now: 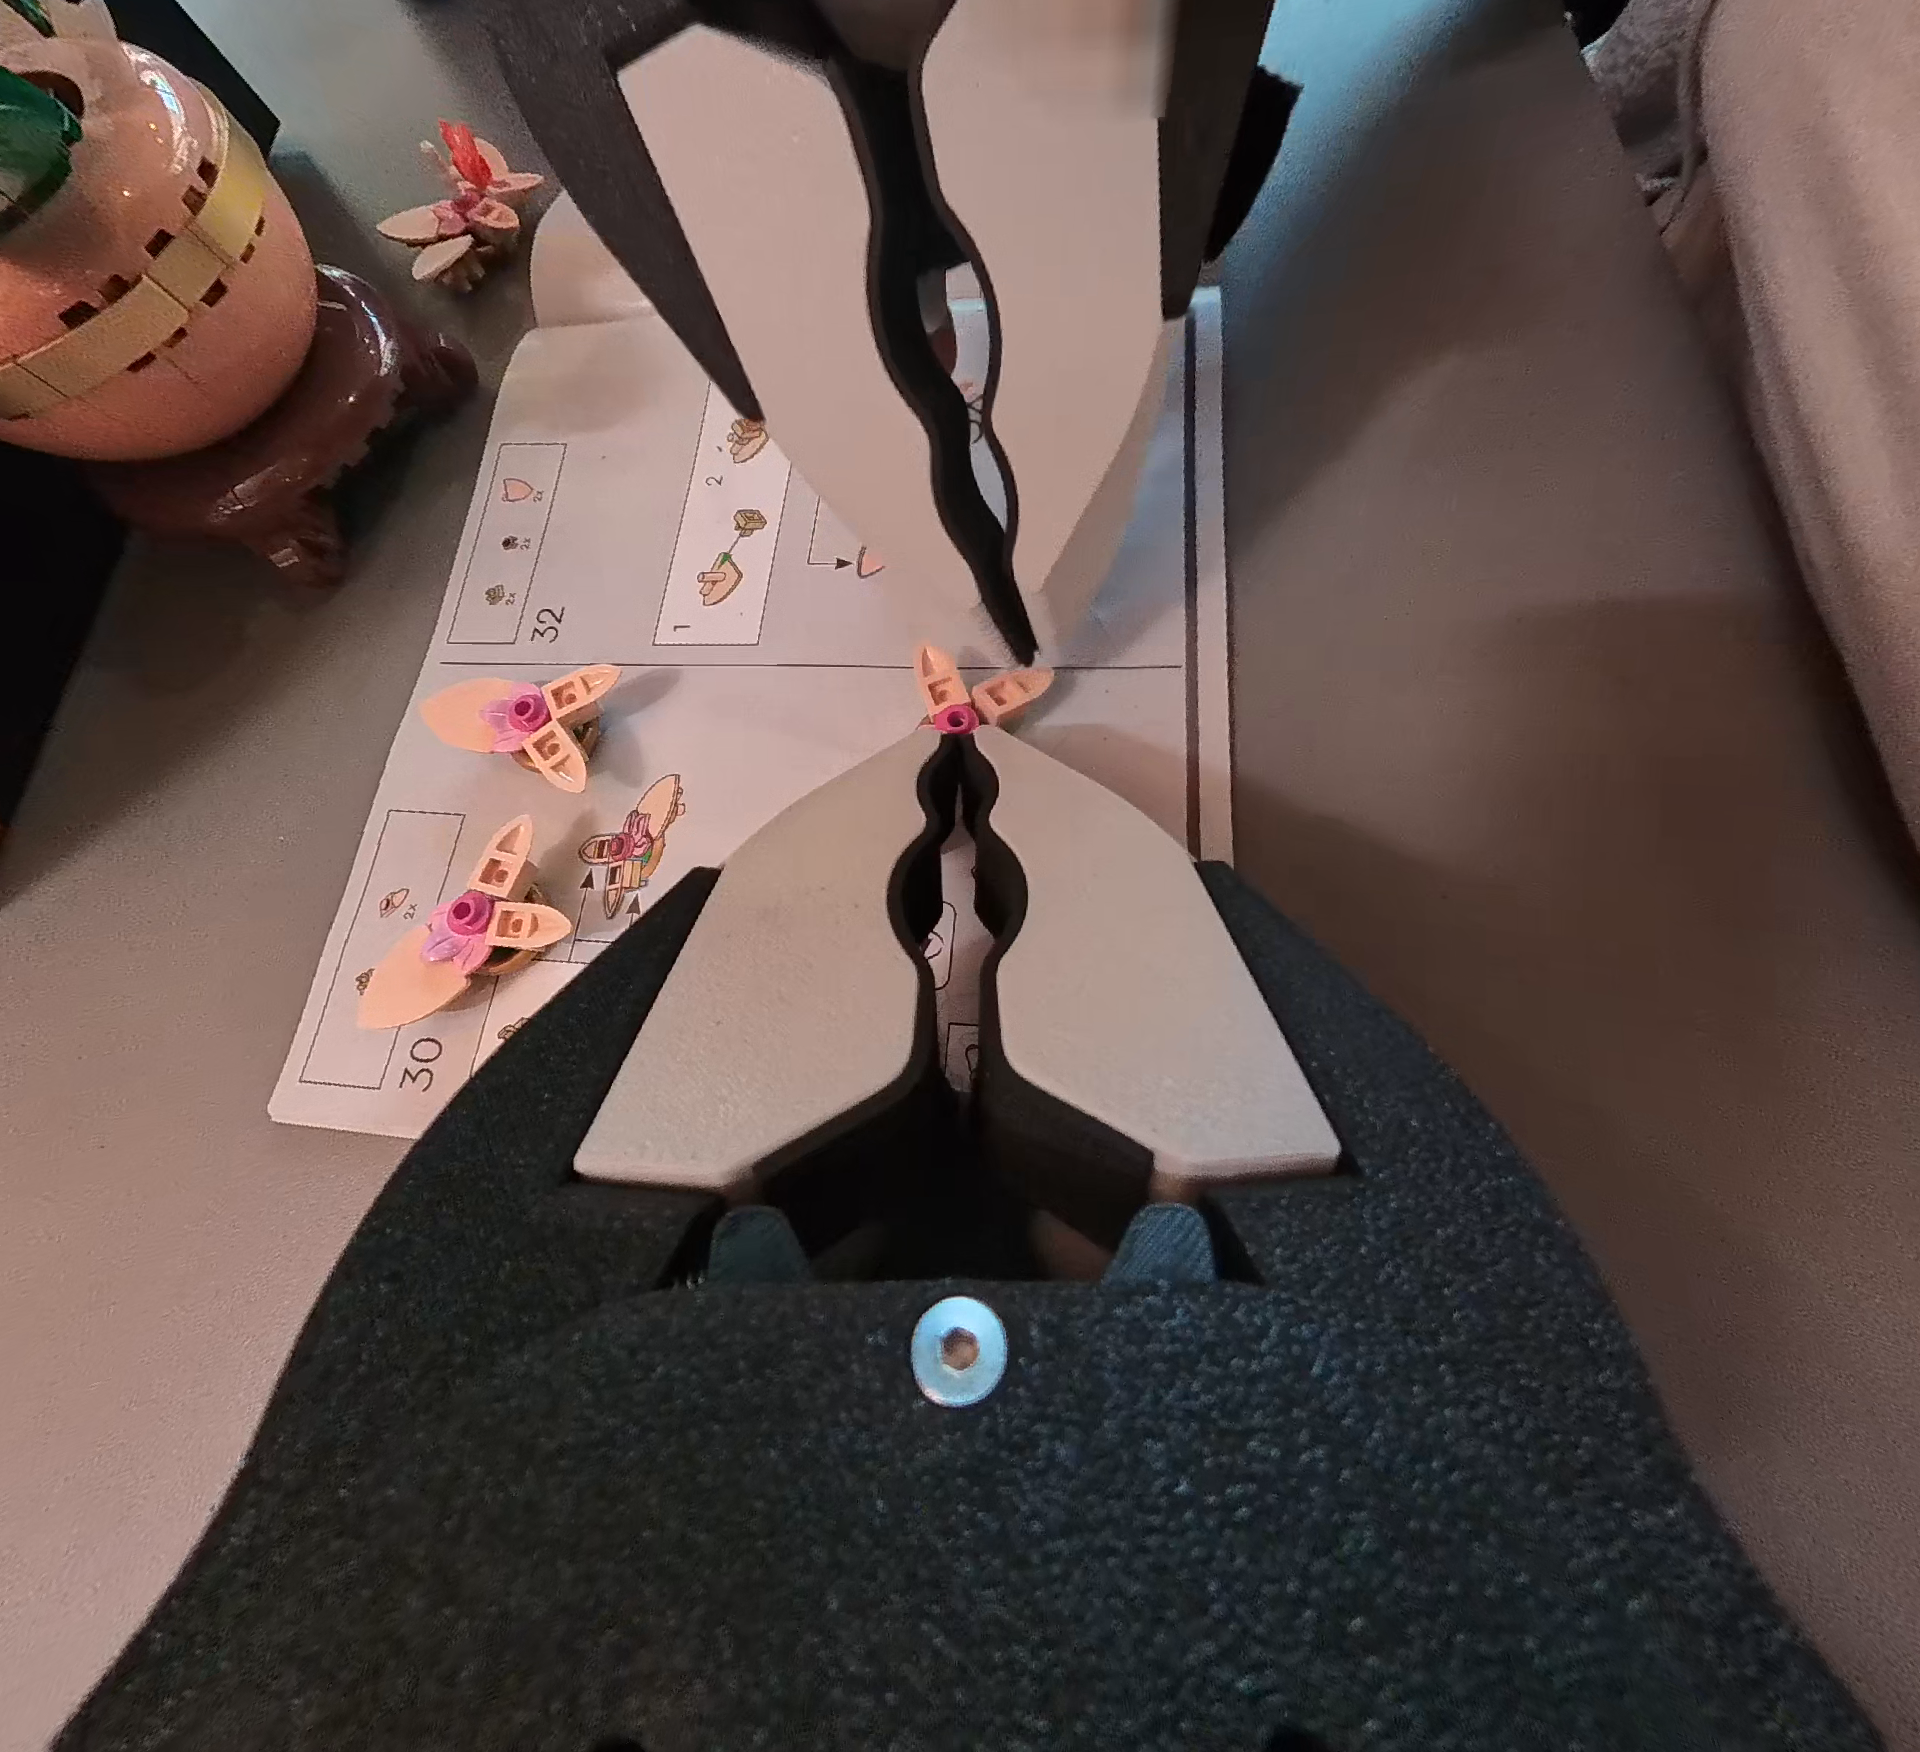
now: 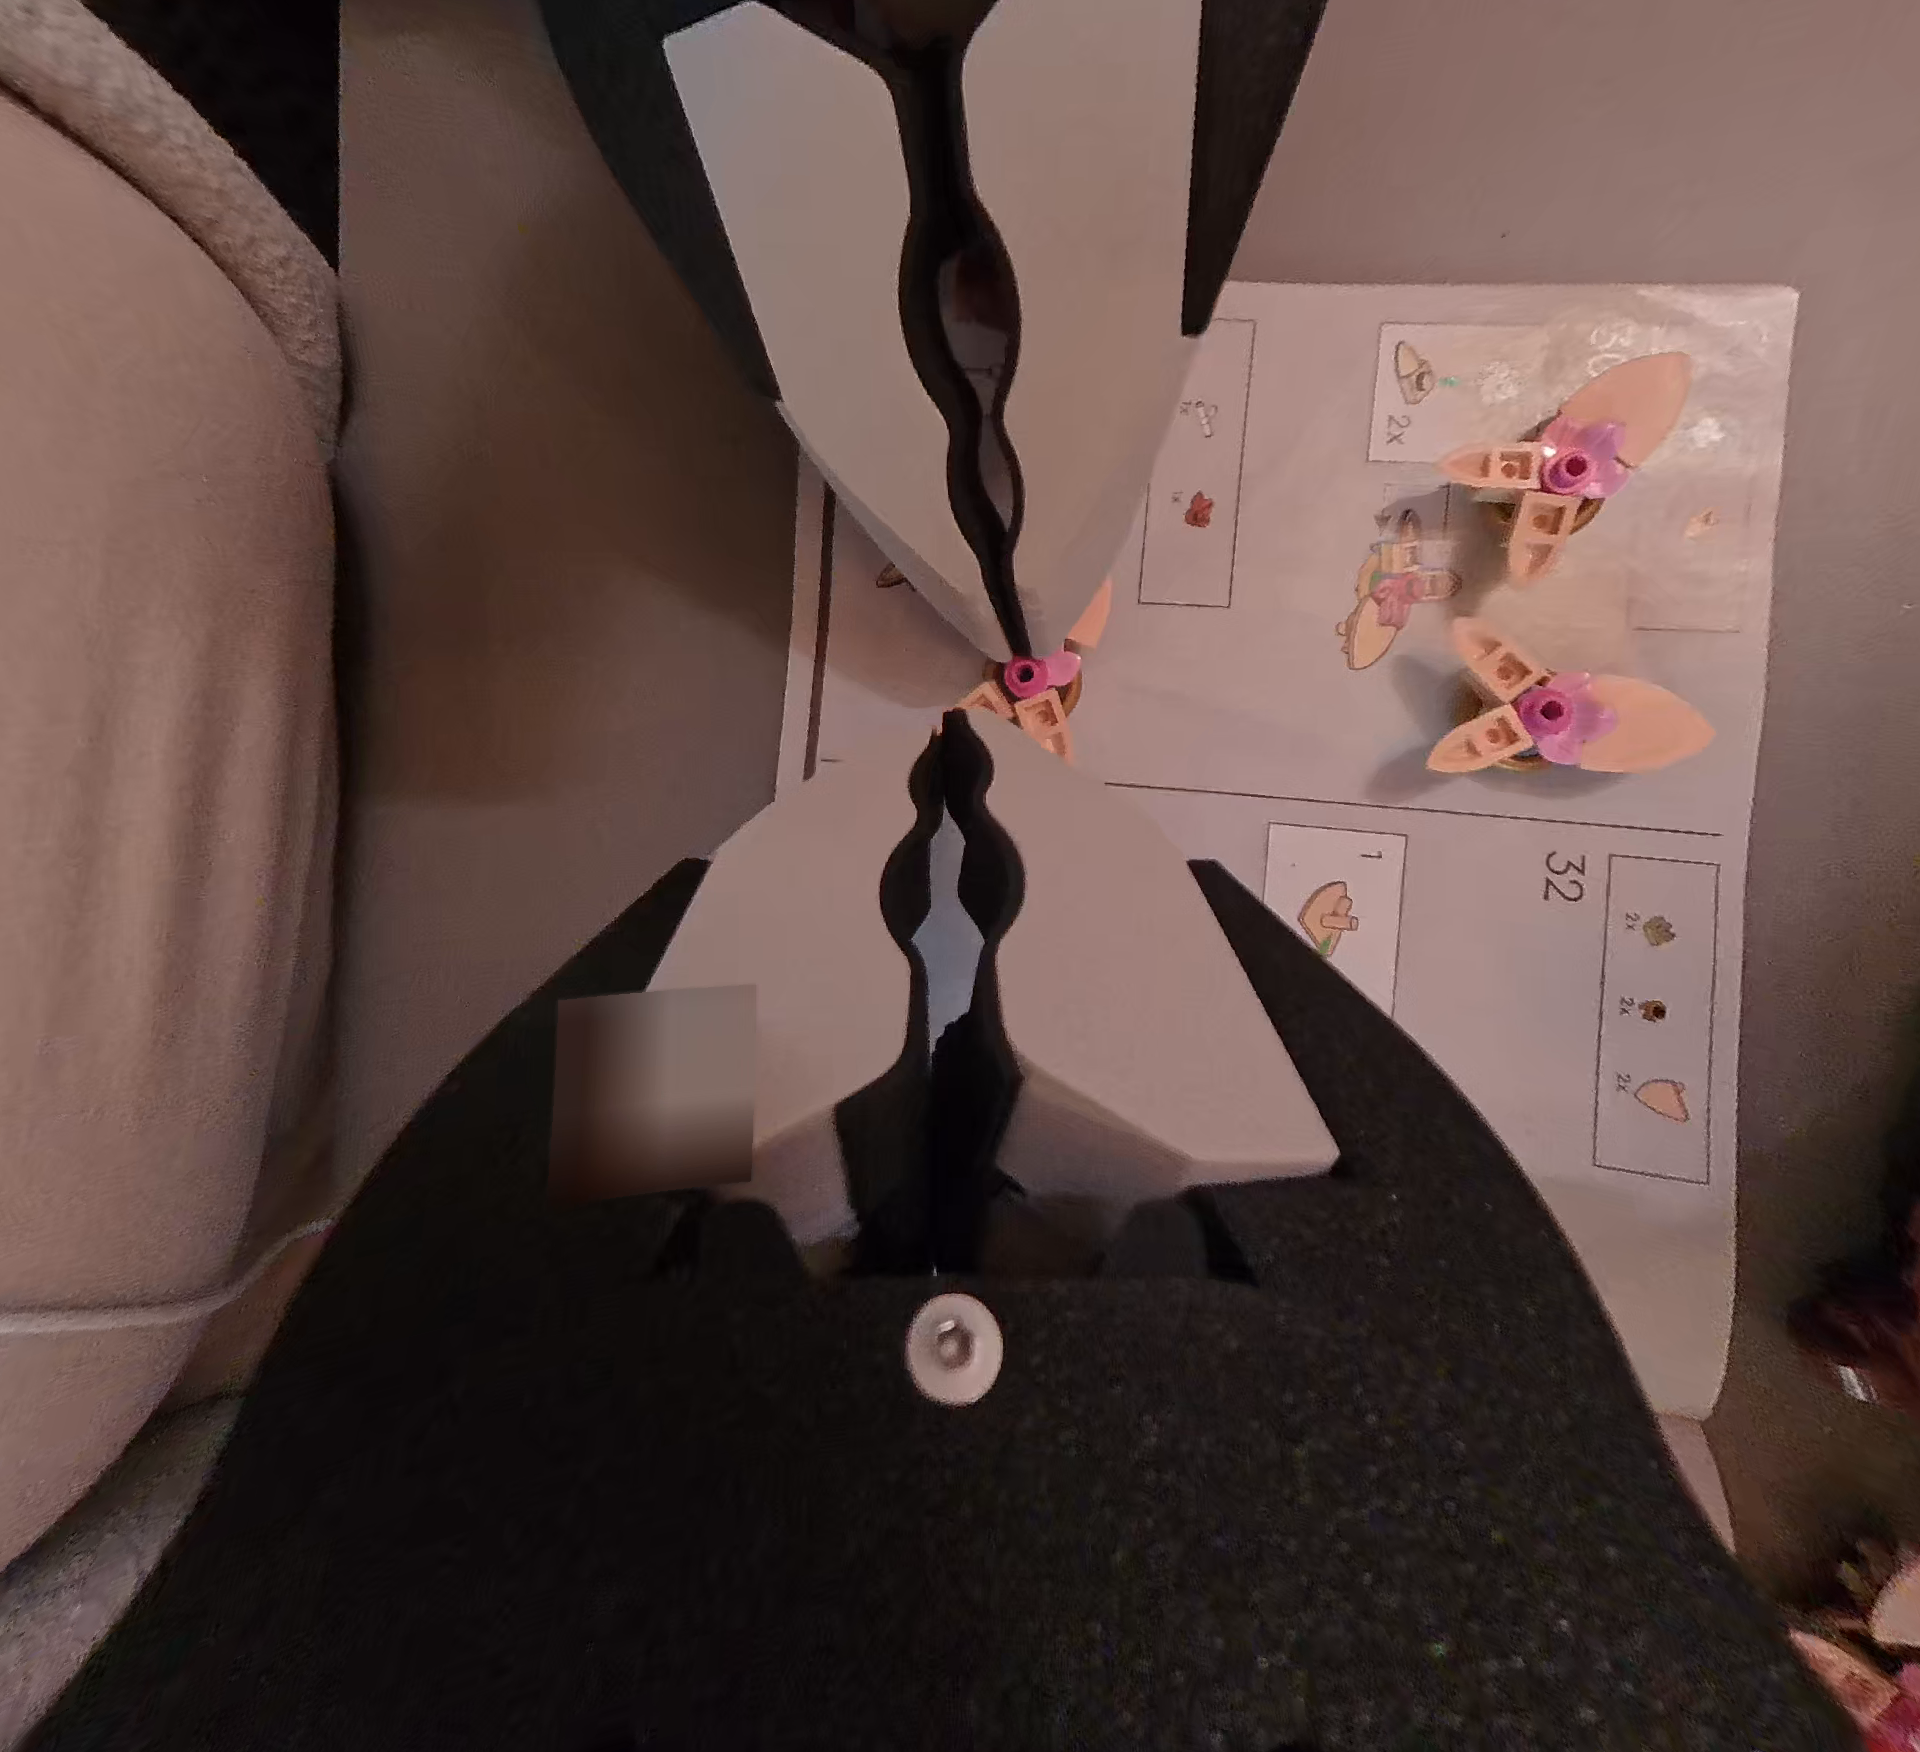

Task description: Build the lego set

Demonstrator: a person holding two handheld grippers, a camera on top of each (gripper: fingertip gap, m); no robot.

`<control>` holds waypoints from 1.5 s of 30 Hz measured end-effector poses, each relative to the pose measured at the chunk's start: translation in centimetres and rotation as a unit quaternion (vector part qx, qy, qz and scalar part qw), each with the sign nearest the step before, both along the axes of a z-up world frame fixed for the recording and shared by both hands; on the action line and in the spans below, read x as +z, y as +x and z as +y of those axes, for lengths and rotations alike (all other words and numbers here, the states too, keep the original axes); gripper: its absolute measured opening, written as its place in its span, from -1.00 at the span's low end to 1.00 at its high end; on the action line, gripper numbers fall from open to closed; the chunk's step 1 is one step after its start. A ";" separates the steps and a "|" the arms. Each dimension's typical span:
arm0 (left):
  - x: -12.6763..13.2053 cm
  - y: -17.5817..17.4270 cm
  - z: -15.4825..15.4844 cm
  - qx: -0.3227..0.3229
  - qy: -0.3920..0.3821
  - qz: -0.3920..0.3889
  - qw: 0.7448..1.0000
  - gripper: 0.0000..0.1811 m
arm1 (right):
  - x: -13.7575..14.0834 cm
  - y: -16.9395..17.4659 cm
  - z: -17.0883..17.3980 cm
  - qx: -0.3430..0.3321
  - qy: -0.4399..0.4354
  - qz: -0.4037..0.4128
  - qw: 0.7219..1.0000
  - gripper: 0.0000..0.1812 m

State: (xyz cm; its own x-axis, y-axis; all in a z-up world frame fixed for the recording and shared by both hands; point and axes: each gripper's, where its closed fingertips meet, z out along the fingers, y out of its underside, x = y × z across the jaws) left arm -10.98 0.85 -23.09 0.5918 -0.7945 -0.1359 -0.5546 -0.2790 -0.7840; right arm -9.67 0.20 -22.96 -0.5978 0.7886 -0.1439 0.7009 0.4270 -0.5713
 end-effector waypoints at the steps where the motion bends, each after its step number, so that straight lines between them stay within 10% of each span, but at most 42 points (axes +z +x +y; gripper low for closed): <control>1: 0.0 0.0 0.0 0.000 0.000 0.000 1.000 -1.00 | -0.1 -0.2 0.0 -0.003 -0.001 0.001 1.000 -1.00; 24: -0.1 -0.2 0.1 0.004 0.004 0.006 1.000 -0.87 | 1.5 -0.5 1.1 -0.031 -0.062 0.037 0.997 -1.00; 25: -0.1 -0.3 0.1 0.004 0.005 0.009 1.000 -0.84 | 1.4 -0.4 1.2 -0.030 -0.056 0.038 0.997 -0.91; 26: -0.1 -0.4 0.0 0.003 0.005 0.015 1.000 -0.82 | 1.2 -0.5 1.1 -0.036 -0.052 0.037 0.997 -0.34; 45: 3.5 -3.4 0.2 0.069 0.080 0.018 0.994 -0.77 | -1.3 -2.3 0.9 -0.105 0.038 0.008 0.994 -0.73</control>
